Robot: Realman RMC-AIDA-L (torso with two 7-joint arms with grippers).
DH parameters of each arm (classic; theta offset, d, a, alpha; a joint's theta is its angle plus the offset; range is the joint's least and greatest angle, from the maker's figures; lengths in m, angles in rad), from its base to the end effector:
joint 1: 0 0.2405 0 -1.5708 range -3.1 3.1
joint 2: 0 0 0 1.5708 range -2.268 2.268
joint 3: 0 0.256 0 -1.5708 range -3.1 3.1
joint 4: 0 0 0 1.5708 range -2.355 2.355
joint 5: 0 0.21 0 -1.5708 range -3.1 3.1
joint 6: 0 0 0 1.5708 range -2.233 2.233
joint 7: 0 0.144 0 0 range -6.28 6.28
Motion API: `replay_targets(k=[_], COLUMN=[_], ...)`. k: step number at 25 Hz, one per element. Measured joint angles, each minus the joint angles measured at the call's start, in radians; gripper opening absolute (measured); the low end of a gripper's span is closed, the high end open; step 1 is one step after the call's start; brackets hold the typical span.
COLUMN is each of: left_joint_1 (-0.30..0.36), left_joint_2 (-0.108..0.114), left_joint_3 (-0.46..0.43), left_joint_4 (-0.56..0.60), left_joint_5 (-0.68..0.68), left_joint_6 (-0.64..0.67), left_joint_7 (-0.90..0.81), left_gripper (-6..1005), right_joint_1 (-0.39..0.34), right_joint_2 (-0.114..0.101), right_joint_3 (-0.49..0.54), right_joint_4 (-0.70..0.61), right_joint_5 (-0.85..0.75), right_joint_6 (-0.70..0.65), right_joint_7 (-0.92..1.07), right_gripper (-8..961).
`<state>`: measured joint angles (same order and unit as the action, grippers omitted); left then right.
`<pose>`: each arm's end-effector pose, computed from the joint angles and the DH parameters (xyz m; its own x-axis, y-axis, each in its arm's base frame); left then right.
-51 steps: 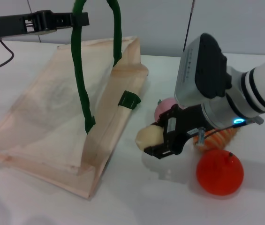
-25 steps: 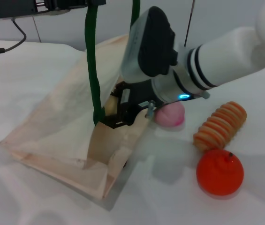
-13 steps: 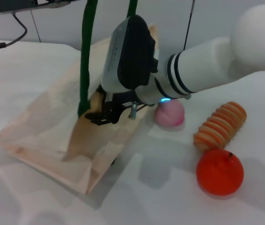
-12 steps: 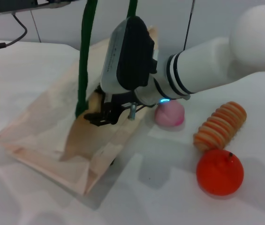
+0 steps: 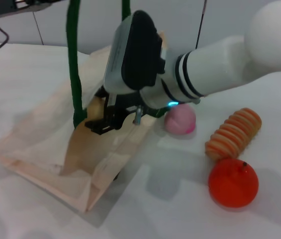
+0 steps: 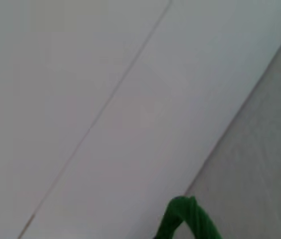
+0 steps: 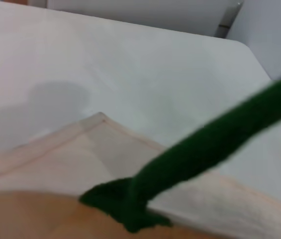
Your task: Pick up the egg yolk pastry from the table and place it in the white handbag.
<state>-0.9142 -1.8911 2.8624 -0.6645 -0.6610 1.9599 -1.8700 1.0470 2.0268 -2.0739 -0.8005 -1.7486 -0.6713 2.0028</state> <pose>-0.2041 0.3877 0.1342 0.4108 0.5099 0.7558 0.6489 -0.7459 0.1505 0.0500 0.3880 -0.1411 0.9965 0.0808 0.0194 0.0830 -0.9631 -0.2559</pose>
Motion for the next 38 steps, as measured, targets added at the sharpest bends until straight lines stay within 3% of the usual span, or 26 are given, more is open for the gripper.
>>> replay_targets(k=[5,10,15,23,25,31,36,38], left_joint_1=[0.042,0.067,0.094,0.138,0.140,0.146,0.159,0.171], left_joint_2=[0.006,0.007,0.005,-0.009,-0.010,-0.021,-0.064,-0.095], left_joint_3=[-0.001,-0.002,-0.002,-0.004,-0.006,-0.008,-0.012,-0.012], left_joint_4=[-0.007,-0.007,-0.007,0.000,0.001,0.014,0.072,0.079], left_joint_5=[-0.047,-0.102,-0.143,-0.227,-0.230,-0.257,-0.300,-0.346], left_joint_6=[-0.009,-0.029,-0.073,-0.116,-0.116,-0.127,-0.219,-0.260], left_joint_7=[-0.001,-0.001,0.006,0.047,0.055,0.128,0.289,0.369], left_gripper=[130,130,130,130,338,551,781,797], right_joint_1=[-0.040,-0.174,-0.313,-0.427,-0.446,-0.512,-0.607,-0.634], right_joint_2=[-0.005,-0.004,-0.003,-0.001,0.000,0.002,0.000,-0.002], right_joint_3=[0.095,0.246,0.358,0.418,0.418,0.404,0.336,0.308], right_joint_4=[-0.054,-0.232,-0.387,-0.502,-0.515,-0.532,-0.521,-0.512], right_joint_5=[-0.178,-0.436,-0.518,-0.521,-0.519,-0.507,-0.458,-0.419], right_joint_6=[-0.027,-0.050,-0.041,0.002,0.025,0.160,0.435,0.533], right_joint_7=[0.113,0.228,0.256,0.253,0.253,0.253,0.258,0.258], right_gripper=[787,892,892,892,892,892,892,892])
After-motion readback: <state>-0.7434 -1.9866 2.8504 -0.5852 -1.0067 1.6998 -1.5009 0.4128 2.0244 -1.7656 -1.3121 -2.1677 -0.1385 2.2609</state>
